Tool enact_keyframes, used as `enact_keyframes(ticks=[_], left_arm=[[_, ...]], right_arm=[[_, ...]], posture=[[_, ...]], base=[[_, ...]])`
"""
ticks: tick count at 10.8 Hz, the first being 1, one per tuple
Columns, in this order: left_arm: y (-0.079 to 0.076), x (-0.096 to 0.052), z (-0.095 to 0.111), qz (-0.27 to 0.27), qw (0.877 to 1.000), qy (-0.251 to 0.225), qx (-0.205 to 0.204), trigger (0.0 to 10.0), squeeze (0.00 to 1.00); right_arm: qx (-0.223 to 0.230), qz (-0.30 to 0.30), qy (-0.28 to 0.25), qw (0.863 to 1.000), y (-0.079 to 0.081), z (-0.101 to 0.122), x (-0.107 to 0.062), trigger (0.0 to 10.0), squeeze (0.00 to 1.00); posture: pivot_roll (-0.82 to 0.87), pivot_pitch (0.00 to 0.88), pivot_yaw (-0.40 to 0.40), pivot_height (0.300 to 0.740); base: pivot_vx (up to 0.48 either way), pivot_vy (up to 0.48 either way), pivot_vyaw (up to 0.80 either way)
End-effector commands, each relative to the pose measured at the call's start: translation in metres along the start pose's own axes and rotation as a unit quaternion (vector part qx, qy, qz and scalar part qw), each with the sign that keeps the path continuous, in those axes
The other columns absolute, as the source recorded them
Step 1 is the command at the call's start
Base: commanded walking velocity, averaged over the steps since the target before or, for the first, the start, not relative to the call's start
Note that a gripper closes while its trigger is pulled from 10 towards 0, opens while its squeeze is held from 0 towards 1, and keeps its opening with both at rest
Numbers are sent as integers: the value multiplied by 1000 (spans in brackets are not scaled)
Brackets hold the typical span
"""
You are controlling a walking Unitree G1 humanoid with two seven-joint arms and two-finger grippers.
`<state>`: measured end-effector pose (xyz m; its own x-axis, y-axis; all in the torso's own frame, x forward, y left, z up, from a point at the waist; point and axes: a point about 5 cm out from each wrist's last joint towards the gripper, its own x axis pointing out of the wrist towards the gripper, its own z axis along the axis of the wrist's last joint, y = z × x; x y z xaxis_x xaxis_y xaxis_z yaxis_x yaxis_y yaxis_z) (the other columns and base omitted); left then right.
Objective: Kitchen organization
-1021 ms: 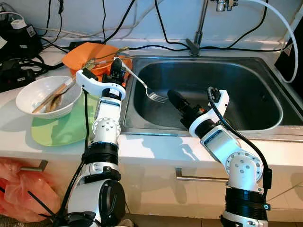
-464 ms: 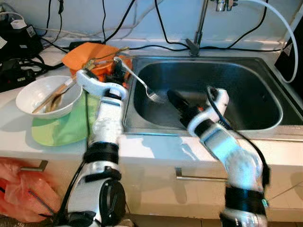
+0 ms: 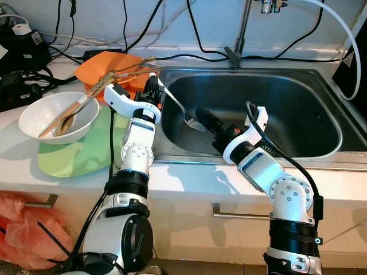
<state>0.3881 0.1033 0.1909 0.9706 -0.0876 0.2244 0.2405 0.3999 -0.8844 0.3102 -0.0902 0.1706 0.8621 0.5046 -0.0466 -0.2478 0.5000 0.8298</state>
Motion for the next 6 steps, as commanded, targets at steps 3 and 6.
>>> enact_keyframes(ticks=[3,6], left_arm=[[-34,11,-22,-40,999,13,-29,0,0],[-37,11,-28,-43,998,21,-34,0,0]], right_arm=[[7,8,19,1000,3,-3,1,10000,0],[13,10,11,1000,4,-2,2,0,0]], posture=[[35,22,55,740],[35,28,59,740]], base=[[0,0,0],[0,0,0]])
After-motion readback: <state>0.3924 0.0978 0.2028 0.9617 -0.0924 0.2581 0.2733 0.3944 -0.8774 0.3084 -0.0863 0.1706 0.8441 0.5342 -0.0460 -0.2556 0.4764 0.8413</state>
